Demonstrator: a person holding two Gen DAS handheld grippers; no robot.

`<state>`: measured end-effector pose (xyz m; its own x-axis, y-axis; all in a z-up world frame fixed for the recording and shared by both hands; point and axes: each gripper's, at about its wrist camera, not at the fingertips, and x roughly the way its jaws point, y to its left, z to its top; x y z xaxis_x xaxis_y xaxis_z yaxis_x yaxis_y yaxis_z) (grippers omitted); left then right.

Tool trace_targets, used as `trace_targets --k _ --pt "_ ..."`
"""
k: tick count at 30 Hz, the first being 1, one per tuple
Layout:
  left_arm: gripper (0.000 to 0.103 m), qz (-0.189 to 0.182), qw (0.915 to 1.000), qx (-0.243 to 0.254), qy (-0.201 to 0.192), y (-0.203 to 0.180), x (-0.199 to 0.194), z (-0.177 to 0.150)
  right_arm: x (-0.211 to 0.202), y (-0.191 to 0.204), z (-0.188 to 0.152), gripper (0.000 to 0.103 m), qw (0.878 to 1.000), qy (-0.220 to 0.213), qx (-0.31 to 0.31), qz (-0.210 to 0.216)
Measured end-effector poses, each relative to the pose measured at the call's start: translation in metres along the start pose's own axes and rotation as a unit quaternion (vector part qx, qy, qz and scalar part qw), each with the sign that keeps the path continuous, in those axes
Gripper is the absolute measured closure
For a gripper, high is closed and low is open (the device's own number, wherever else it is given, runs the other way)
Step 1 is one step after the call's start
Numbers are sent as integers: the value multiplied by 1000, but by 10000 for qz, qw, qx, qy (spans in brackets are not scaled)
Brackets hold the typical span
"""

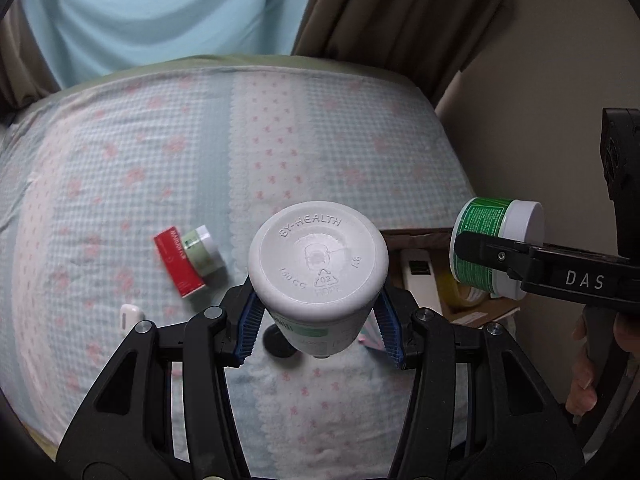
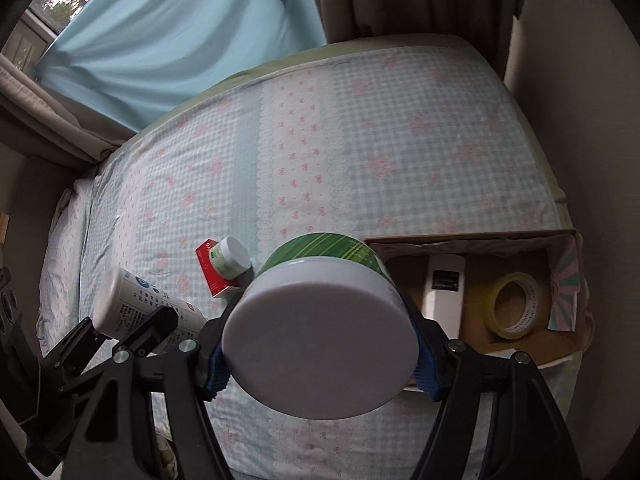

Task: Organize rigid objects
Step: 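Carry the pill bottle and jar into the cardboard box and release both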

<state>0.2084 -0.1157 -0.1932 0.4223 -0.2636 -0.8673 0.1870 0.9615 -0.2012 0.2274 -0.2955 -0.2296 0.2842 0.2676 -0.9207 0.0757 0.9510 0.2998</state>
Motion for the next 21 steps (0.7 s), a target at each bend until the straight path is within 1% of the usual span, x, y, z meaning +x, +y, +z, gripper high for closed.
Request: trace_targets --k 4,7,11,14,16,21 --pt "56 -298 9992 237 153 -46 17 4 -18 -61 -16 36 9983 -81 473 -322" --pt "56 -464 9979 326 297 -73 34 2 -27 -107 -27 36 9949 -106 819 -582" --pt "56 -535 9964 427 507 -101 61 -4 -32 -158 -39 35 9898 -73 1165 -822" --pt "56 -526 9952 483 666 -113 85 -7 -26 -189 -46 36 9864 19 1333 -959" --pt "56 -504 9945 500 774 -120 103 -10 -19 -205 -50 36 9851 86 1413 -972" --pt "56 -372 9926 563 1007 -131 143 -16 9 -232 -56 35 9843 254 1583 -741"
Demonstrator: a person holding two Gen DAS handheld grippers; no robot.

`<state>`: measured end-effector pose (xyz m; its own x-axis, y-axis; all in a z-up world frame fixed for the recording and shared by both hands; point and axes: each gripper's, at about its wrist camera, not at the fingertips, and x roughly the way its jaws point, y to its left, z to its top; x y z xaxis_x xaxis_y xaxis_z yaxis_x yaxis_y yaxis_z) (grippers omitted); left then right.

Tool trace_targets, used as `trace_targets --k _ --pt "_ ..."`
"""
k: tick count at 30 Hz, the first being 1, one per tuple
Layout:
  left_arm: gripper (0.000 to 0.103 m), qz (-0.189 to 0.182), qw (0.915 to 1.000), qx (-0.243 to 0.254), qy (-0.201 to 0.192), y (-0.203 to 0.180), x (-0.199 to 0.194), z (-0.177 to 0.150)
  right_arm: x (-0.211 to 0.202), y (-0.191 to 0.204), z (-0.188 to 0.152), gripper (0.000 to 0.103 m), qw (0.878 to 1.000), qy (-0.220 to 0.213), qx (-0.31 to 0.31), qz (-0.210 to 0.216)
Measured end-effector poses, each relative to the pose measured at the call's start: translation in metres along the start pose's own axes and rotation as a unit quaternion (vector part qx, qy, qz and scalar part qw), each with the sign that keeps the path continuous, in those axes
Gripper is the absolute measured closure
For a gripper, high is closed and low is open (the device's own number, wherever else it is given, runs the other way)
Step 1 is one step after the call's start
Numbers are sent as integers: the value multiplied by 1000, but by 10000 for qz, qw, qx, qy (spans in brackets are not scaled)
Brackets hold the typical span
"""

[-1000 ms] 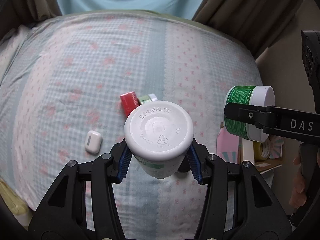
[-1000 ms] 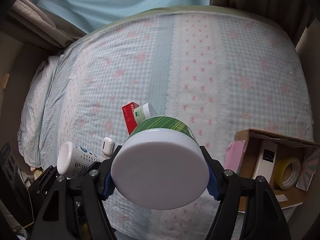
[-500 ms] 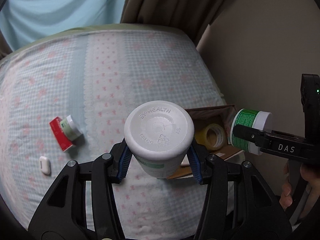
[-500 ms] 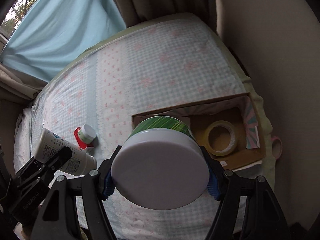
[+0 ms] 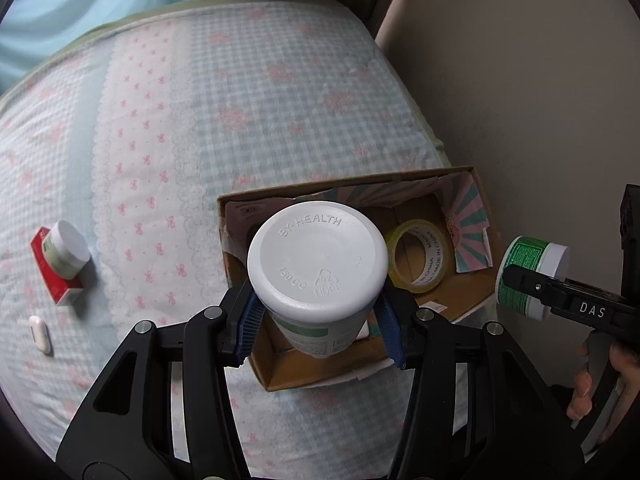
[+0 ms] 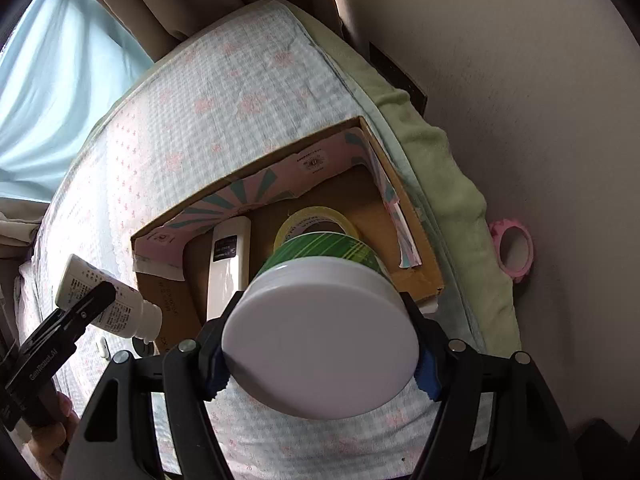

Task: Organize rigid objects
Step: 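Carry the pill bottle and jar into the cardboard box and release both, then move both tools back over the remaining objects on the bed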

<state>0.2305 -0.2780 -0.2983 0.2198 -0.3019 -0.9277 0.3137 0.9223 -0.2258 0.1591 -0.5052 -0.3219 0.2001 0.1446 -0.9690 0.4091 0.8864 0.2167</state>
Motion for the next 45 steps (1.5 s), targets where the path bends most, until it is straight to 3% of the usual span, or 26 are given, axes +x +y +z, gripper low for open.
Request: trace_targets --k 9,17,18,19,20,21,26,37,45 --pt "56 360 9984 203 375 2 62 -4 58 6 8 35 9995 223 -99 177" --pt "54 621 9956 559 426 -6 72 -6 87 11 19 34 9997 198 -145 14" --pt "40 561 9960 578 388 -8 70 -6 87 12 20 29 9998 113 -145 19" --pt "14 548 9963 584 313 -9 65 -5 86 12 21 2 9999 60 -132 70" --pt "2 586 9963 602 191 -11 60 -5 83 13 22 0 9998 38 -164 115" --pt "0 625 9960 640 56 -13 53 -5 80 14 23 0 9998 -5 -187 93" --pt "0 667 9955 671 18 -14 39 -6 61 9 14 0 9990 -414 -105 -93" --pt "0 546 9980 297 -63 0 22 -21 40 18 0 0 9985 -517 -131 -118" --pt "0 544 9977 255 -308 4 -16 -23 12 28 -4 0 9966 -796 -116 -162"
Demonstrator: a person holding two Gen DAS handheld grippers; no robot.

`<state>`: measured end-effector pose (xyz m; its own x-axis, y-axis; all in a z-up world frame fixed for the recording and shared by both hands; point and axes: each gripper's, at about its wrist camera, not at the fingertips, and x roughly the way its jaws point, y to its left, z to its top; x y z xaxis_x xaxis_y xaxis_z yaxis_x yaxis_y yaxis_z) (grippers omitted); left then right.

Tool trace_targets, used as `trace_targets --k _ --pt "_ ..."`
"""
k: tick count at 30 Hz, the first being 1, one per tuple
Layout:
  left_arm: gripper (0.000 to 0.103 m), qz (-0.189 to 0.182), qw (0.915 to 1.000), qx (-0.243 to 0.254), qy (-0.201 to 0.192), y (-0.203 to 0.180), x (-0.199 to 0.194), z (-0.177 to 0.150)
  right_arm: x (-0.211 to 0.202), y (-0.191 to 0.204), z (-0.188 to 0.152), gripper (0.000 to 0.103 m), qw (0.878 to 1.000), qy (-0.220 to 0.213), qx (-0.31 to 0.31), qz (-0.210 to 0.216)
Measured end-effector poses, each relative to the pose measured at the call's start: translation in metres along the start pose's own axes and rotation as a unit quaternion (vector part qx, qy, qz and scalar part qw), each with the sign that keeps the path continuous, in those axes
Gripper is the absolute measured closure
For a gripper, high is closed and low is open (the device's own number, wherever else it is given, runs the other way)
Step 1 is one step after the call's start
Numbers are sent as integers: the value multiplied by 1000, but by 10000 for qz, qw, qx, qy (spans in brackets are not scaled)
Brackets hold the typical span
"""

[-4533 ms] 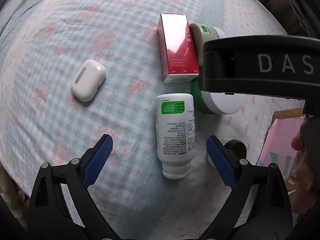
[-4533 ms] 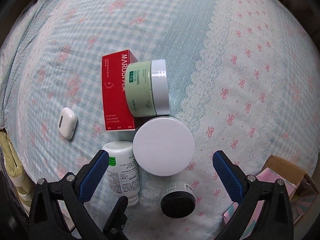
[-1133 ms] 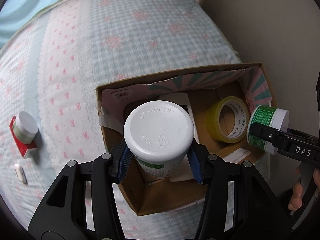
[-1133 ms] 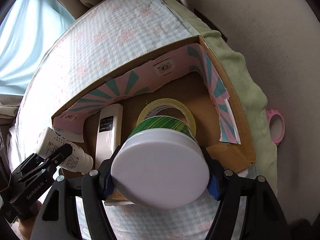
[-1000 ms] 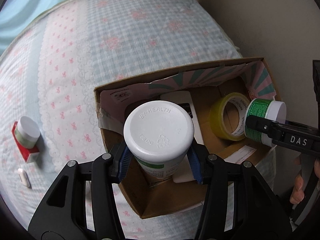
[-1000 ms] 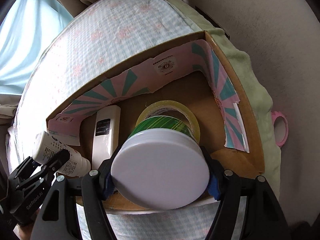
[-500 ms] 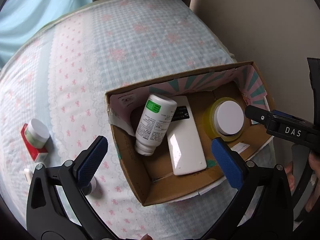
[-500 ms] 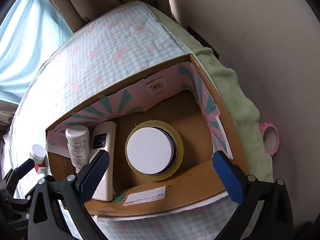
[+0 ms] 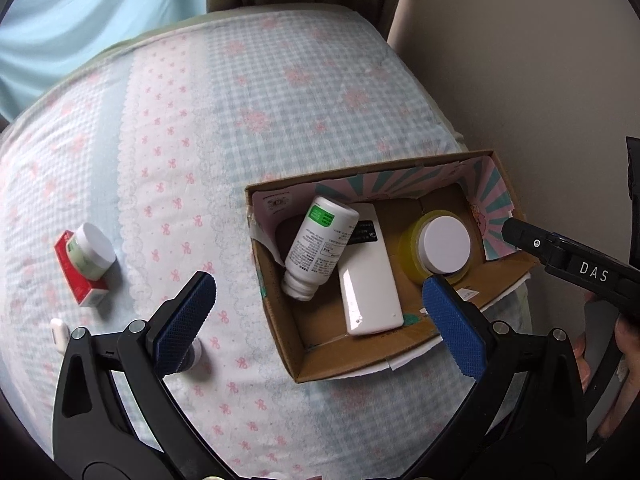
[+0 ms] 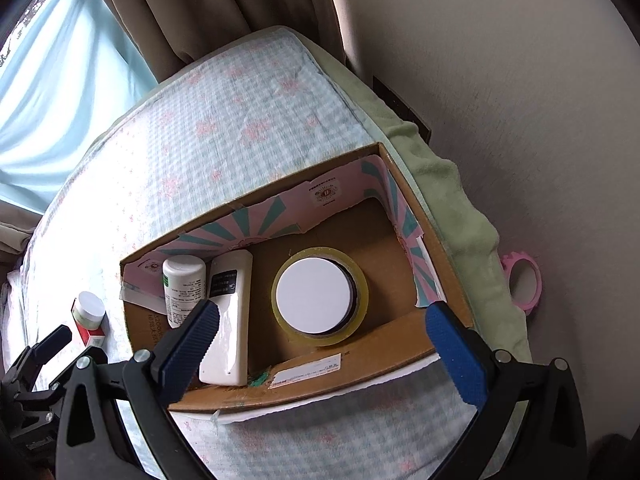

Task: Organize rigid objects
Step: 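Move both tools back over the remaining objects on the bed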

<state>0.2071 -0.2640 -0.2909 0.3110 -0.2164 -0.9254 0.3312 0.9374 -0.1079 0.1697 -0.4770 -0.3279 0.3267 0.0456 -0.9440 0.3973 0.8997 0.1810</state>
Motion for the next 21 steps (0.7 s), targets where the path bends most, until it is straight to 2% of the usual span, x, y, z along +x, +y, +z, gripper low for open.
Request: trace_targets --k 10,21 --pt "0 202 9990 -117 -380 39 -69 -16 -52 39 -14 0 9991 -246 -331 64" --pt "0 549 9962 -281 -607 121 -132 -54 -94 117 -45 0 9940 -456 -869 485"
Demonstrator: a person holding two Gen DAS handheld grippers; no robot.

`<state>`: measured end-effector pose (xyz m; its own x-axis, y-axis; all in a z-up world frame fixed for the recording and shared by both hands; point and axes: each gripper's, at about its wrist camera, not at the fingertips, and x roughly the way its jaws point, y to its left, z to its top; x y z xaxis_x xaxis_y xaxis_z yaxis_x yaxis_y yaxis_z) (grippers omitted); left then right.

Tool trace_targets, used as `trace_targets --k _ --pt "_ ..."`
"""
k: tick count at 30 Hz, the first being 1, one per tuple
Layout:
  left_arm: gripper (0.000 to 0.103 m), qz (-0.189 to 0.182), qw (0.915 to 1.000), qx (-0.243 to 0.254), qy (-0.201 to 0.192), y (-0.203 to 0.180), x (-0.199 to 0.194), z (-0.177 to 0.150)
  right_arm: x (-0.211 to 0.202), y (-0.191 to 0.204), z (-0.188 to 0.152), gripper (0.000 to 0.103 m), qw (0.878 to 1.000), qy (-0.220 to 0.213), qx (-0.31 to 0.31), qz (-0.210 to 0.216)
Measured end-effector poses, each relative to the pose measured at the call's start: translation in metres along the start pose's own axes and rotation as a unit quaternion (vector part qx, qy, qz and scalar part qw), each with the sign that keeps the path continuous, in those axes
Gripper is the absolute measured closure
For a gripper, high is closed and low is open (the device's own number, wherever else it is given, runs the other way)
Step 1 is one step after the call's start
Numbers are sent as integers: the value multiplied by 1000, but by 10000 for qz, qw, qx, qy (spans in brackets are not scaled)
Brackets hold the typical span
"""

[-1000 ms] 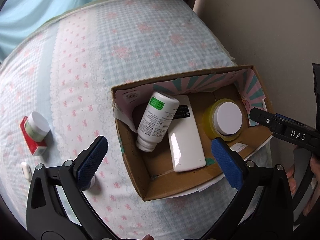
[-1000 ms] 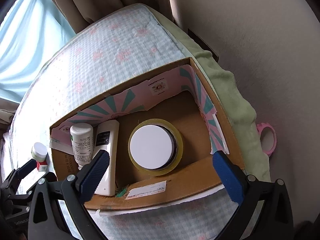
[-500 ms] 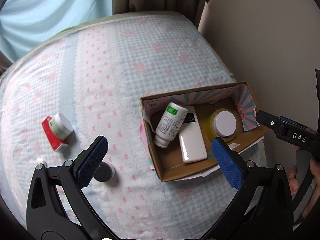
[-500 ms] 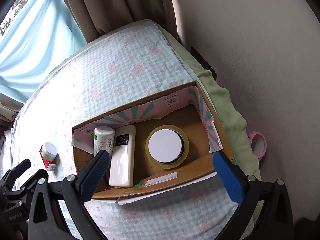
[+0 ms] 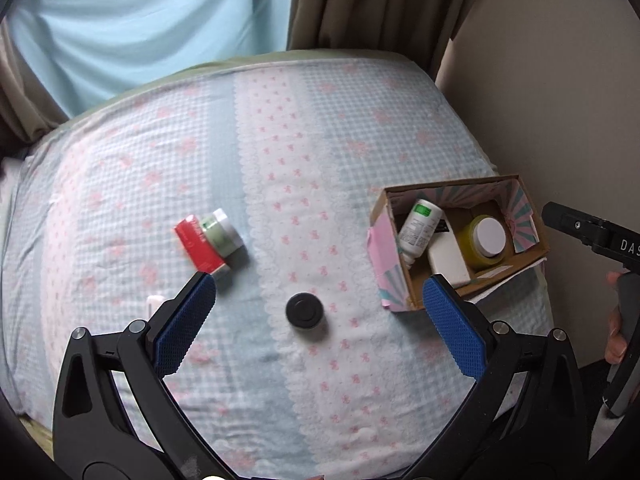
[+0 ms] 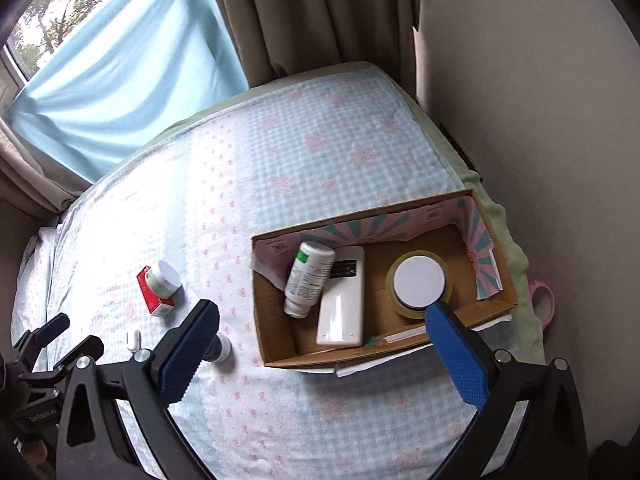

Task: Organize rigid objects
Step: 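Move both tools back over the remaining objects on the bed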

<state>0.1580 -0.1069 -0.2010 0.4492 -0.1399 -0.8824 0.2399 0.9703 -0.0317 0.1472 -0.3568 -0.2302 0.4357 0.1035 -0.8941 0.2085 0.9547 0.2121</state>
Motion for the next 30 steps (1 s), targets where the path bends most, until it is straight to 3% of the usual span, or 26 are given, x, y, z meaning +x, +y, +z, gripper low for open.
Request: trace_targets --k 11,18,24,30 --pt "0 192 9987 -475 -6 91 -19 -24 8 100 -19 0 9973 197 -594 396" --pt "0 358 9951 -916 113 145 -16 -43 32 166 -13 0 9880 425 -1339 645" --pt "0 539 9879 -1417 327 192 7 -66 77 214 -4 0 9758 780 -1857 849" --pt "0 546 9778 -1897 708 231 62 -86 139 257 4 0 9603 1206 -2364 856"
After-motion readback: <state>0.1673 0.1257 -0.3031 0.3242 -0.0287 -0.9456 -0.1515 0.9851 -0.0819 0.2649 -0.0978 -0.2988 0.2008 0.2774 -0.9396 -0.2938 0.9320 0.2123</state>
